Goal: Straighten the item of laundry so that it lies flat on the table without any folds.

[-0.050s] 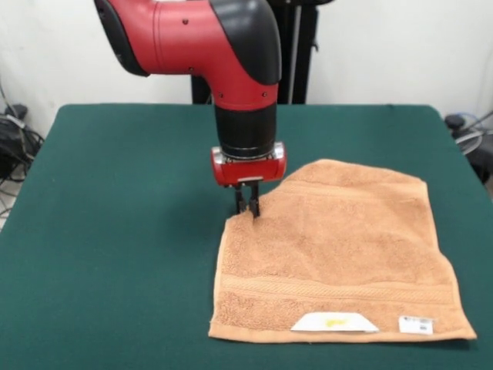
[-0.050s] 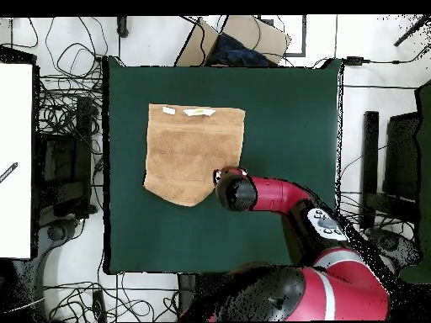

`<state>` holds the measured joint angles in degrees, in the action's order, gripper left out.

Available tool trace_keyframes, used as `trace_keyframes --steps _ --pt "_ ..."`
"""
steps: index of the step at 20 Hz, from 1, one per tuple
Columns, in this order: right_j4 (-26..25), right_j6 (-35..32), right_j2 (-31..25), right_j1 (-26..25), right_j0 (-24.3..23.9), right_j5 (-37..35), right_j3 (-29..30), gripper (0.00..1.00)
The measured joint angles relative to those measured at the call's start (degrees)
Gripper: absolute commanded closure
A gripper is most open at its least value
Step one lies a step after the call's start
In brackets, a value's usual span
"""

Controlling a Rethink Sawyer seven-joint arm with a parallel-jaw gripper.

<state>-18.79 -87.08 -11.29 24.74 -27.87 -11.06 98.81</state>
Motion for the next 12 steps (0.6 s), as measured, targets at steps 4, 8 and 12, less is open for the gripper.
trace_keyframes --steps 4,8,12 --pt "2.1 0.0 2.5 2.6 3.4 -1.7 0.6 1.00" --pt "4.5 0.0 4.8 6.2 7.5 -5.6 1.4 1.00" --pt "6.6 0.0 5.6 8.7 10.3 -8.3 1.5 1.00"
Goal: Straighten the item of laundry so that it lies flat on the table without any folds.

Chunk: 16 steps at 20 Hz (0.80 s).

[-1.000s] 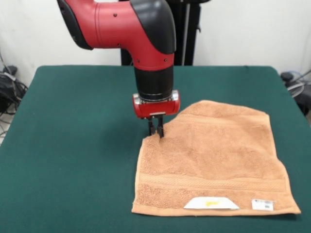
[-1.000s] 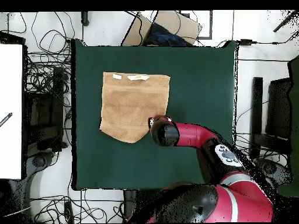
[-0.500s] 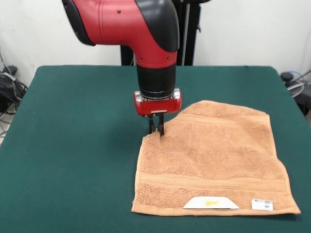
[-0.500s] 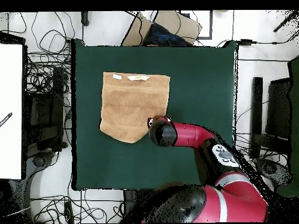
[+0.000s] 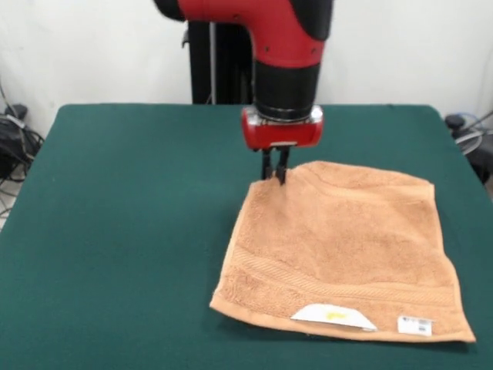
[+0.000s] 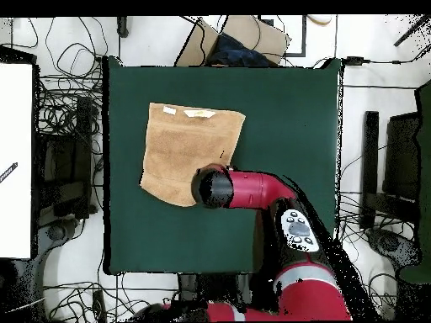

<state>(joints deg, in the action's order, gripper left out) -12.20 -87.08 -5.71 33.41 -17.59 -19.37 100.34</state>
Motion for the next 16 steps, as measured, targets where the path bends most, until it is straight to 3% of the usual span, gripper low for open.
trace_keyframes --steps 7,8,16 --pt "2.1 0.0 0.0 -0.1 0.4 -0.2 0.0 1.00" --pt "2.3 0.0 0.0 -0.3 0.2 -0.2 0.0 0.00" --pt "2.4 0.0 -0.1 -2.1 -0.8 -0.2 0.0 0.00"
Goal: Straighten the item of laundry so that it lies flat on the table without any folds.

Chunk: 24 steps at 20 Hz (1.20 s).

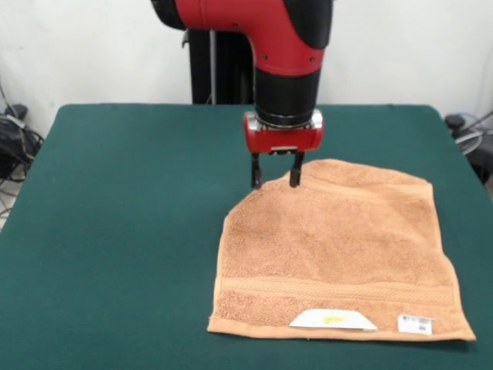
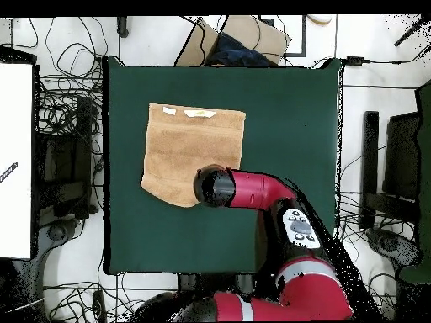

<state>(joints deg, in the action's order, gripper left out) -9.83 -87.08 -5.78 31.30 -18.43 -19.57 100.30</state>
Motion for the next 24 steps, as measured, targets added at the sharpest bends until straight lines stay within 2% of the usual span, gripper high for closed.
trace_keyframes --steps 24 --pt "0.0 0.0 -1.1 0.1 -3.2 0.0 0.0 0.00"
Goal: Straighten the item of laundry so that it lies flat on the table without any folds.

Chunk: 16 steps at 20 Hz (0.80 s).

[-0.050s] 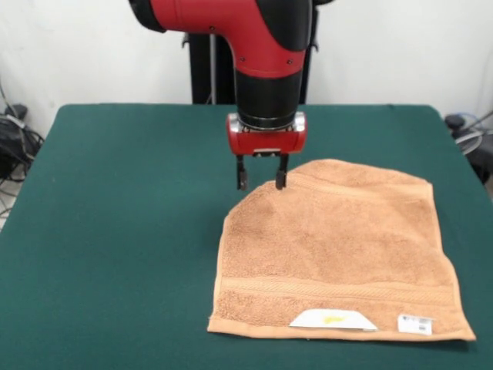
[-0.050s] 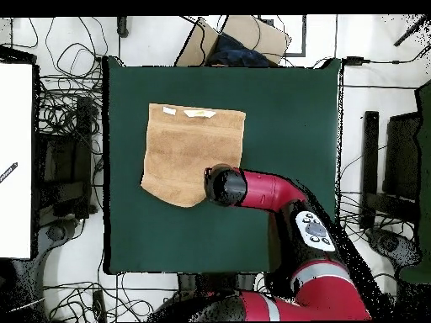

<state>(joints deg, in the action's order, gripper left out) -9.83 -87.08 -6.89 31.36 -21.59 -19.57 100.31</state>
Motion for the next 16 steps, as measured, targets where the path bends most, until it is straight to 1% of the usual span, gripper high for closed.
trace_keyframes --steps 9,16 --pt "0.0 0.0 0.0 -0.2 0.0 0.0 0.0 0.00" --pt "0.0 0.0 0.0 -2.7 -0.4 1.6 0.0 0.00"
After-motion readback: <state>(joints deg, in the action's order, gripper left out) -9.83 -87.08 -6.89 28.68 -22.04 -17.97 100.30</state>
